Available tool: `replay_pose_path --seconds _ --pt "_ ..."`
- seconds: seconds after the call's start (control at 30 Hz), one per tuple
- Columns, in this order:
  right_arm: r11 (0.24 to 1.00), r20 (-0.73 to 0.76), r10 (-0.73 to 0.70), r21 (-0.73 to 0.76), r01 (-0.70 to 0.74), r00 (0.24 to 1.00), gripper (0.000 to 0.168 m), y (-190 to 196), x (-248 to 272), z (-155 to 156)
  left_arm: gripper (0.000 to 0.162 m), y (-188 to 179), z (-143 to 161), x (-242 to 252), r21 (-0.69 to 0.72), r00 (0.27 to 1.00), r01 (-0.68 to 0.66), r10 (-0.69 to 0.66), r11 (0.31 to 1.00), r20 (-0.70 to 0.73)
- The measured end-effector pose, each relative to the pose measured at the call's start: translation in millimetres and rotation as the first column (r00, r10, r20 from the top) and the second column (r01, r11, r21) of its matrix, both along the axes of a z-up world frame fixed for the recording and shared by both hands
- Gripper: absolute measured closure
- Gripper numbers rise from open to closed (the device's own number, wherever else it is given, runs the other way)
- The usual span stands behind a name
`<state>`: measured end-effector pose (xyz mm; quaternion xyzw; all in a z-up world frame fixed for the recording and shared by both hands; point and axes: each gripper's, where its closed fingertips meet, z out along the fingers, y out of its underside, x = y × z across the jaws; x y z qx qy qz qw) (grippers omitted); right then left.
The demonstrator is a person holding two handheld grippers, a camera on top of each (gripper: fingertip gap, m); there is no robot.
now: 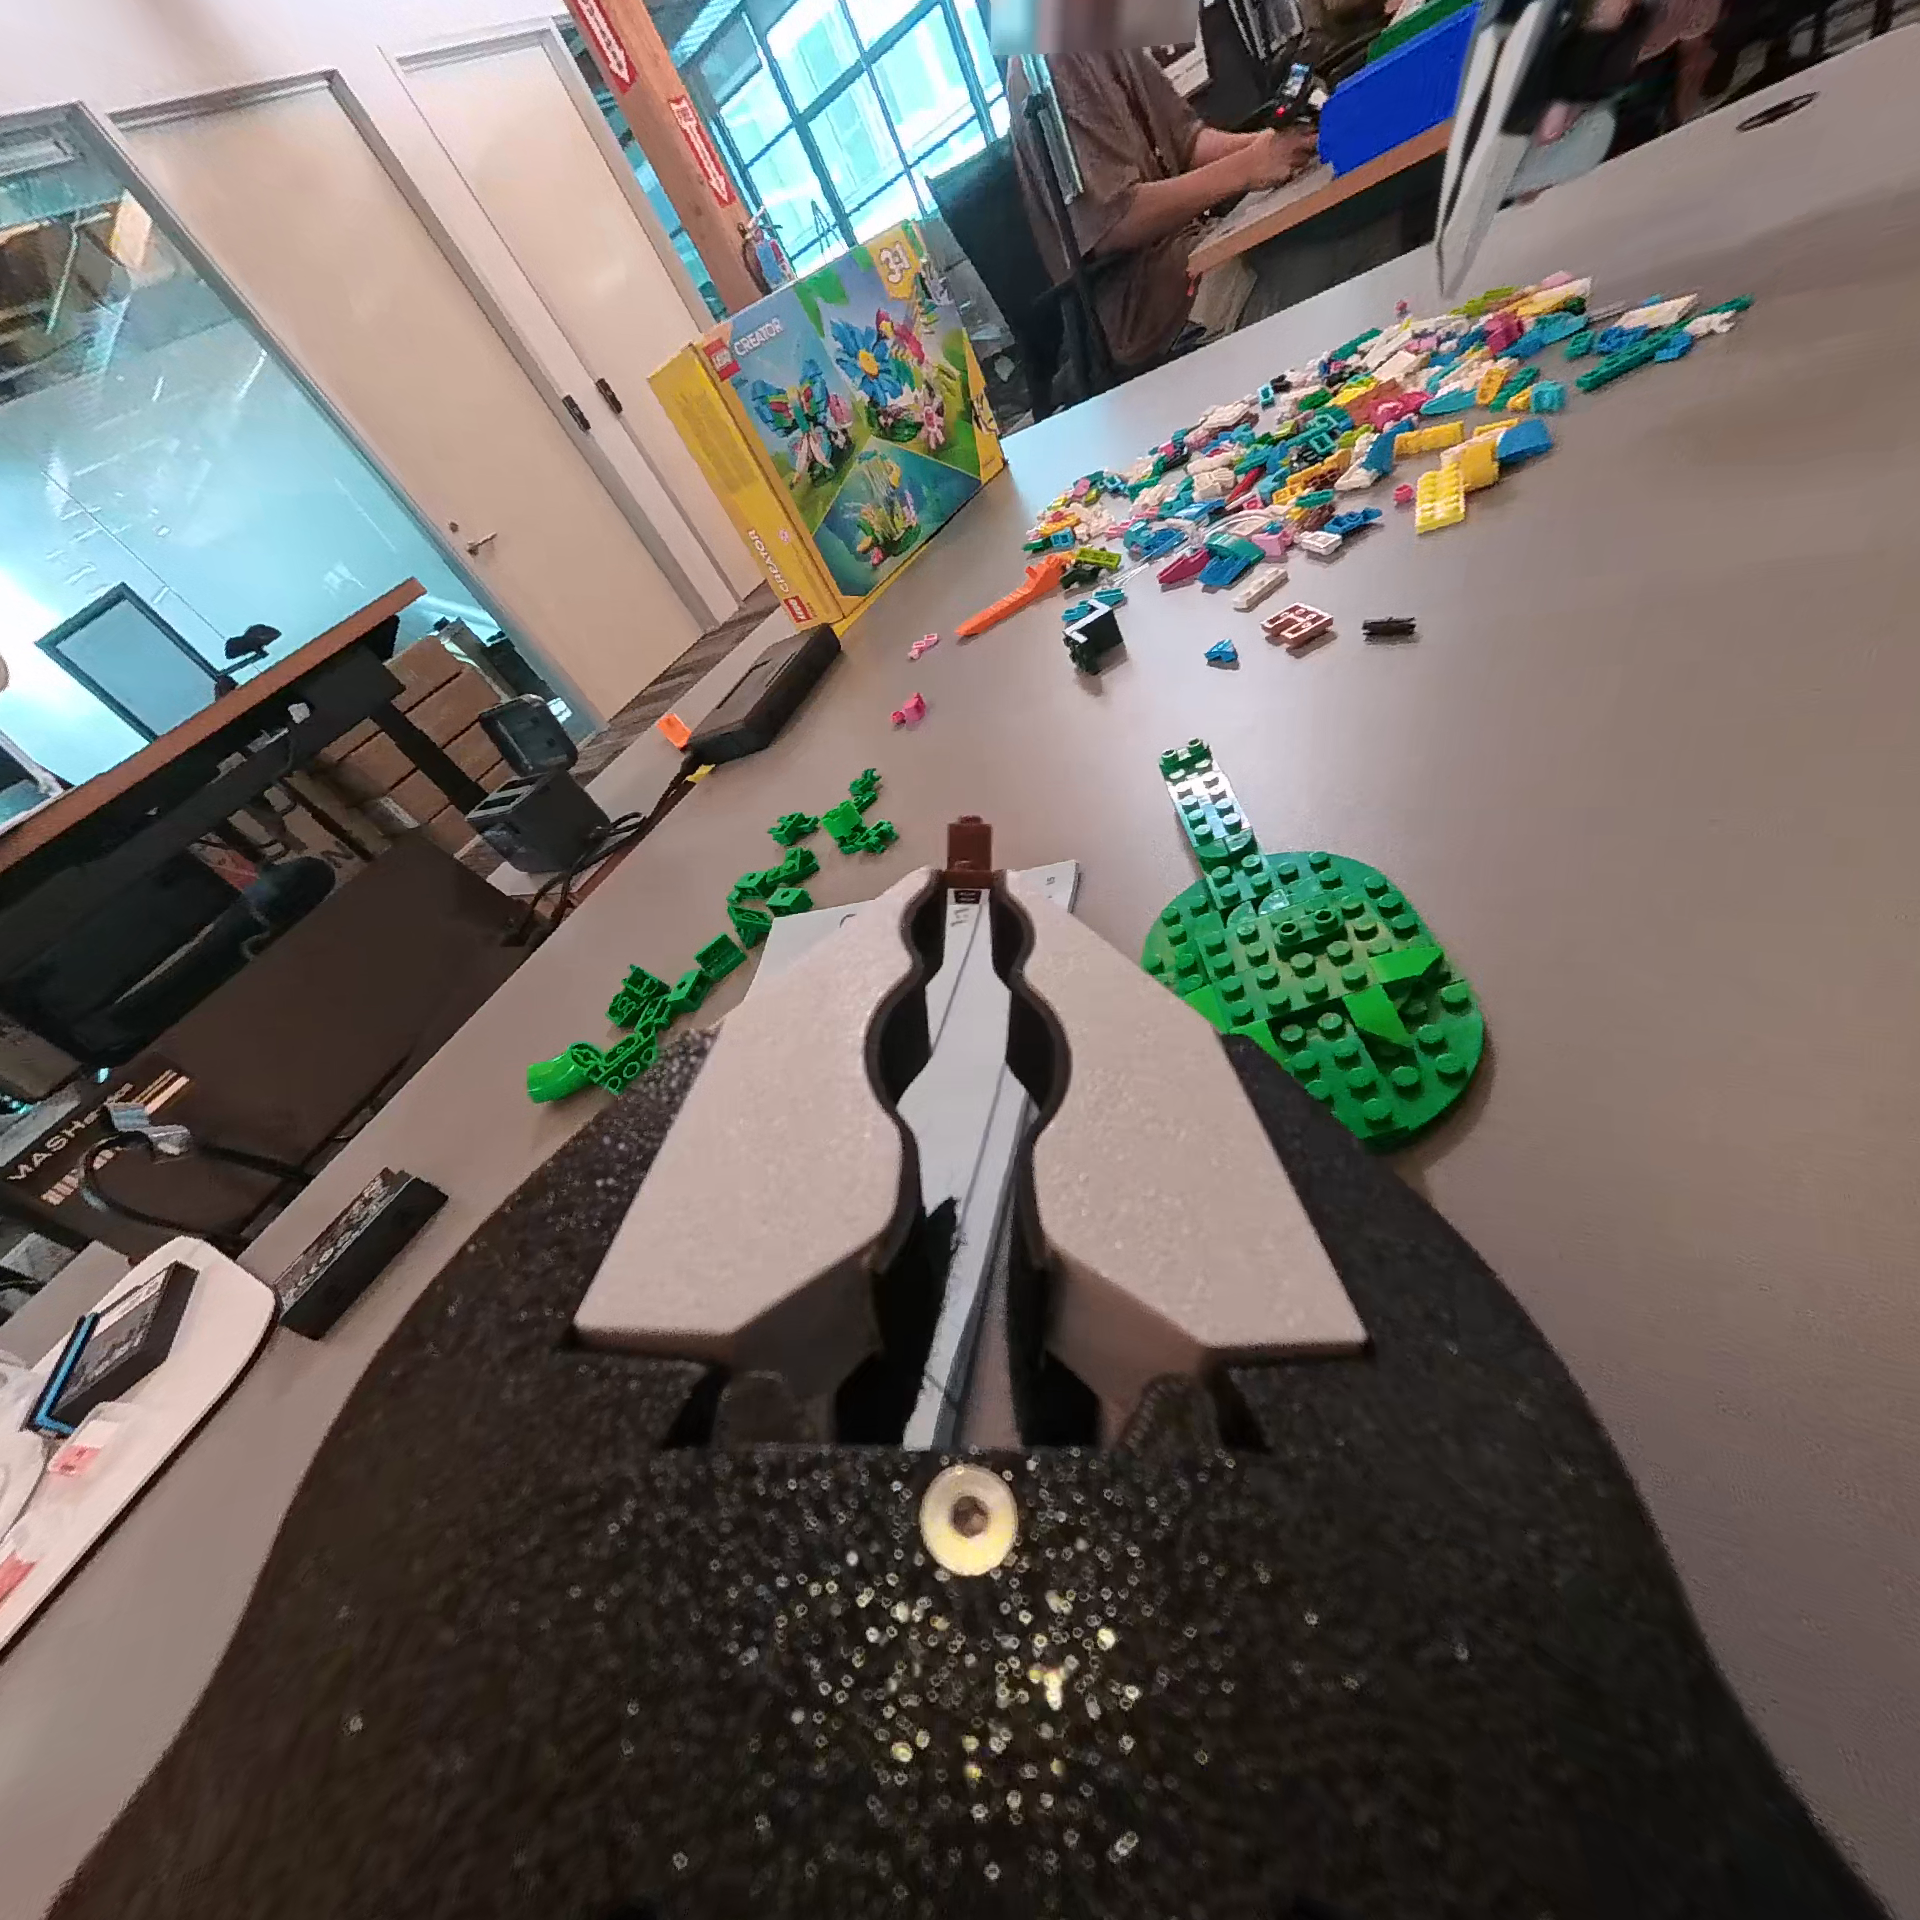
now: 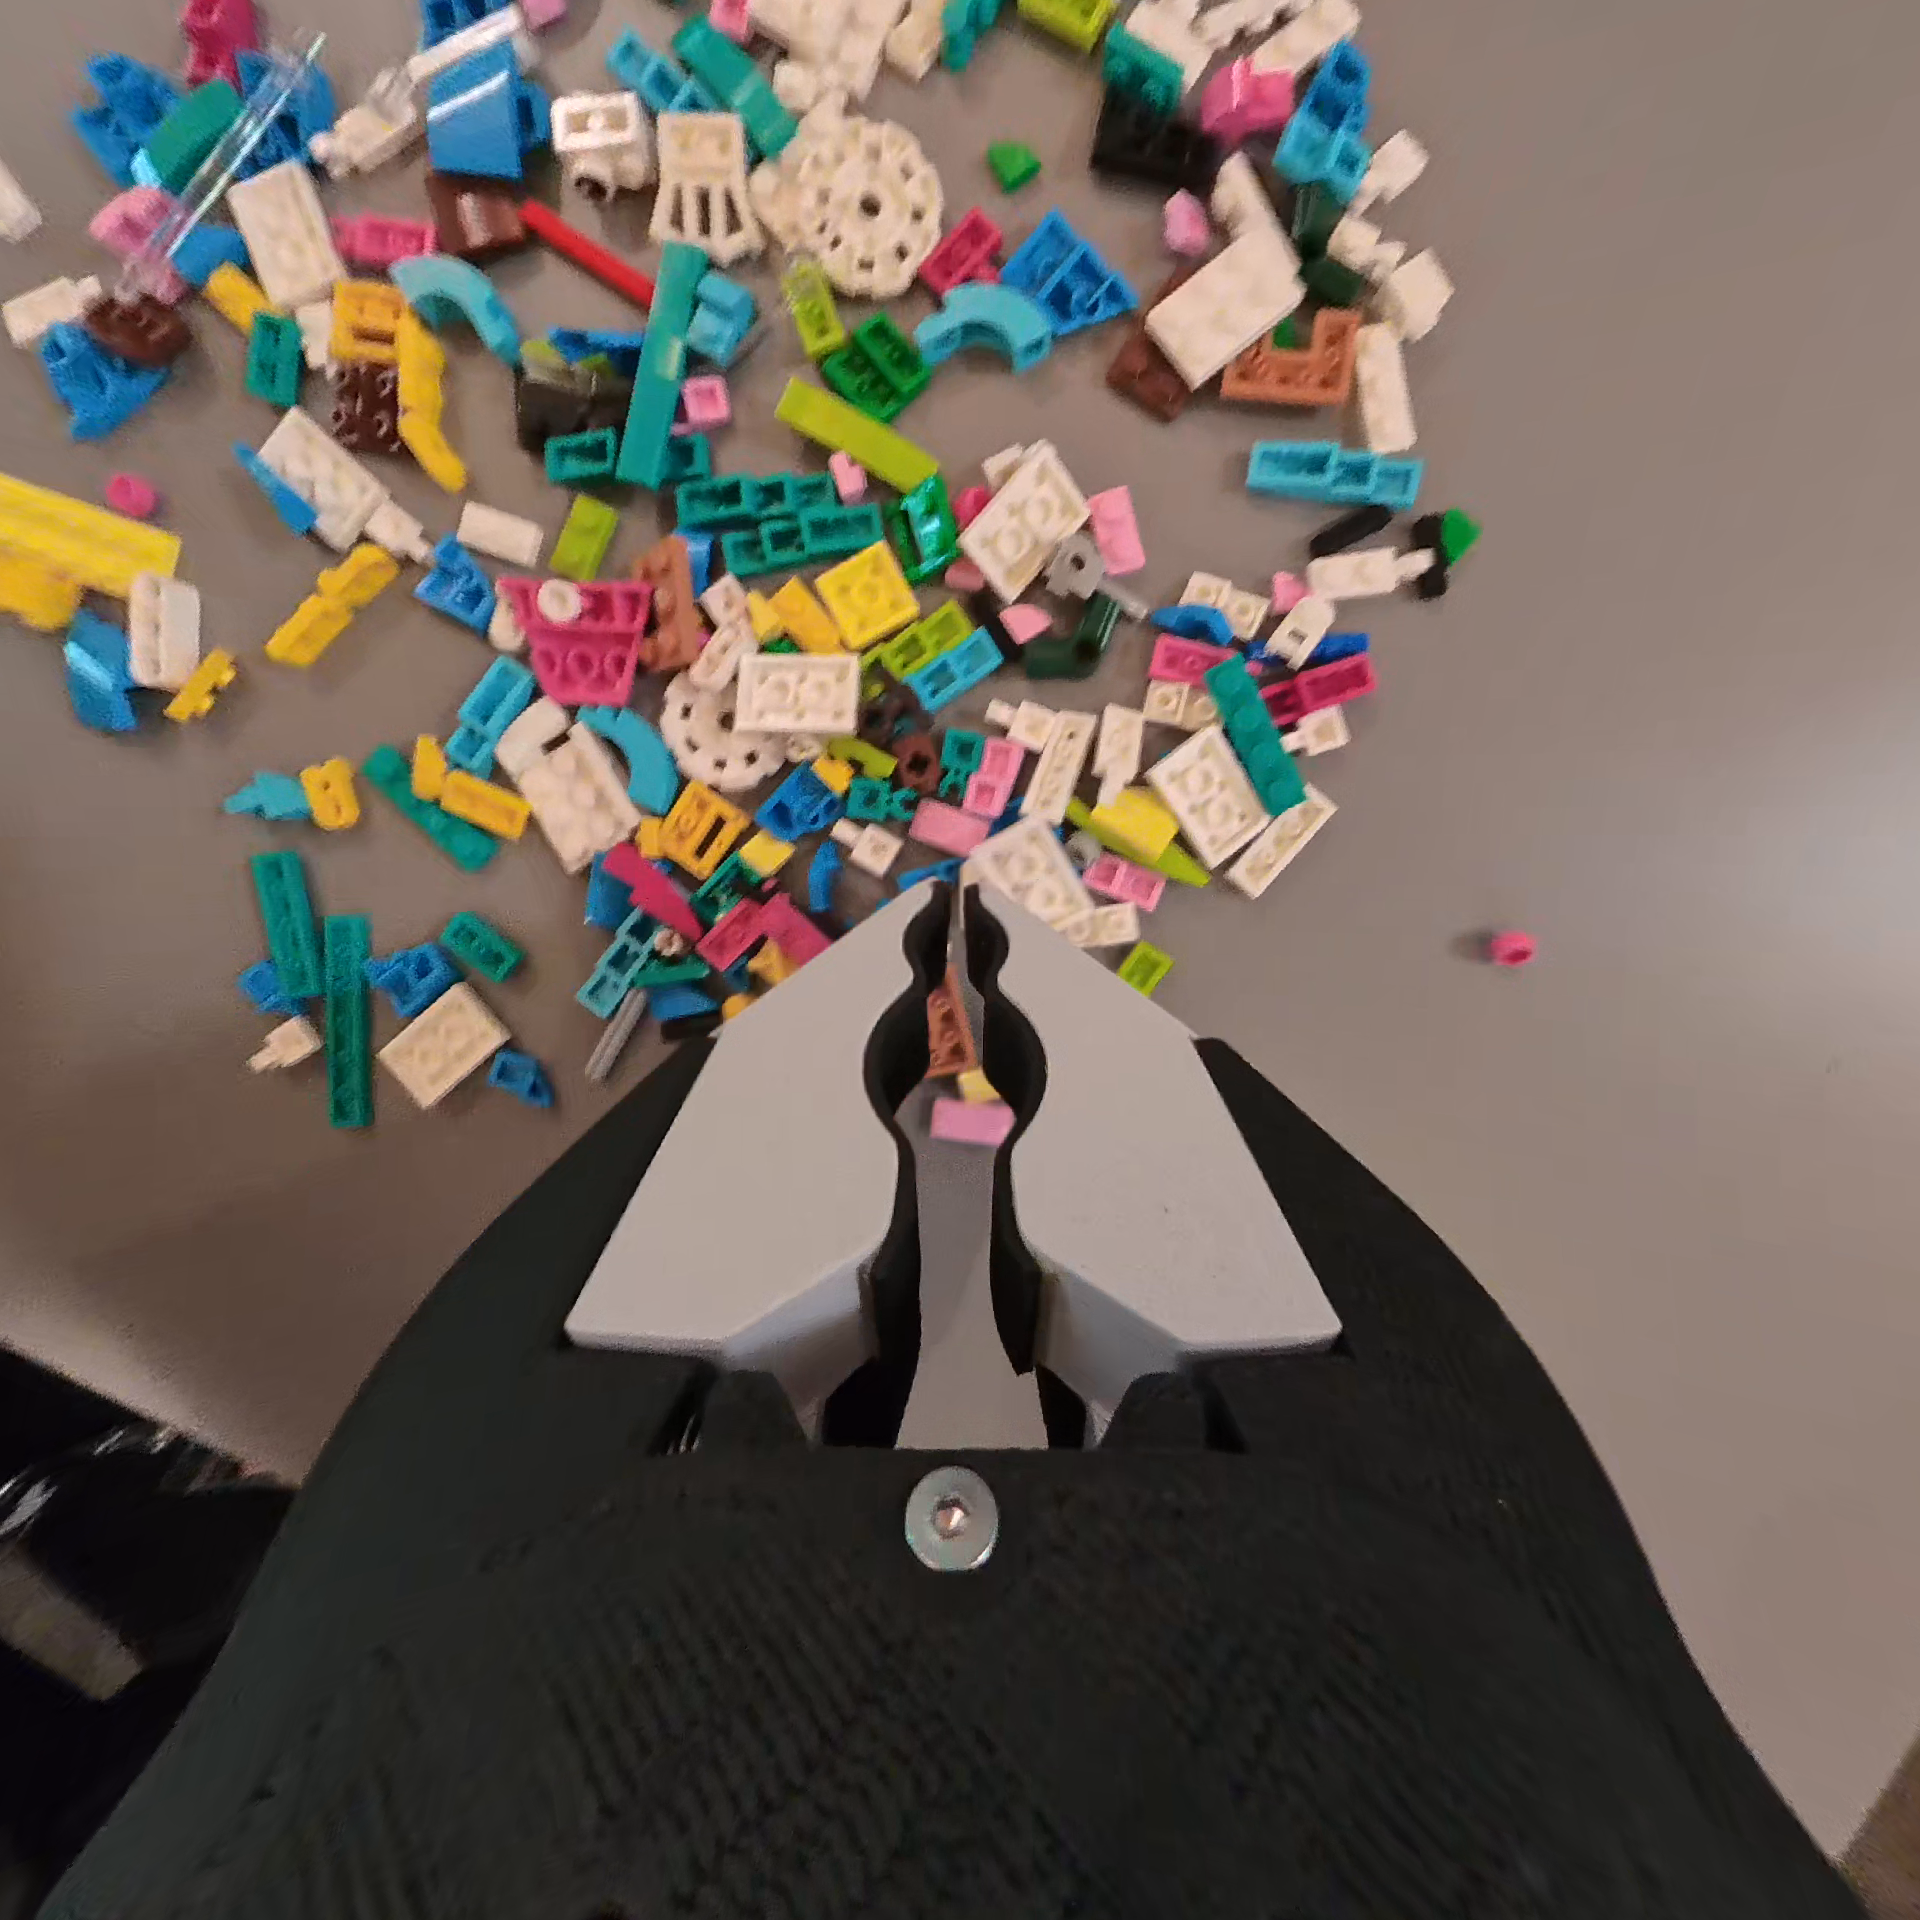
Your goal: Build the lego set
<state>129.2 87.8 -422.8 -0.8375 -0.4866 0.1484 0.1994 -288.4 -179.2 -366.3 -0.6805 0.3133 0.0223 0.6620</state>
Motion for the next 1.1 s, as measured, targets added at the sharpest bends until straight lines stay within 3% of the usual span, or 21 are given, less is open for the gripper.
replay_pose_path --seconds 0.03,0.33,0.5,0.77,0.93,1.0,1.1 --pt "1.0 -0.01 0.011 -0.029 -0.011 1.0 0.167 -7.3 0.1 -0.3 0.156 -0.2 -0.1 0.5 0.001 1.0 0.002 -0.002 1.0 -0.002" --pt "0.986 0.037 0.159 -0.048 -0.157 0.987 0.168 -47.2 3.7 -12.1 0.156 -1.0 0.5 1.1 0.003 1.0 0.011 -0.011 1.0 0.002" --pt "0.98 0.034 0.172 -0.11 -0.167 0.984 0.168 -62.1 9.2 -15.3 0.156 -1.1 -0.4 2.0 0.003 1.0 0.012 -0.012 1.0 -0.008" --pt "0.979 0.037 0.051 0.197 -0.057 0.998 0.168 -8.4 9.0 9.8 0.156 -2.8 3.3 2.1 0.027 1.0 0.019 -0.019 0.999 0.004" --pt "0.96 -0.123 0.053 0.279 -0.017 0.991 0.168 13.3 -41.5 28.3 0.156 -3.1 5.1 1.4 0.033 1.0 0.018 -0.019 0.999 0.017" --pt "0.969 -0.245 0.099 0.246 -0.037 0.965 0.168 9.6 -81.8 31.0 0.156 -3.5 5.3 2.0 0.035 1.0 0.023 -0.023 0.999 0.018" --pt "0.976 -0.282 0.175 0.177 -0.128 0.943 0.167 -2.5 -128.3 21.9 0.156 -4.6 6.0 3.1 0.04 0.999 0.03 -0.031 0.999 0.019"
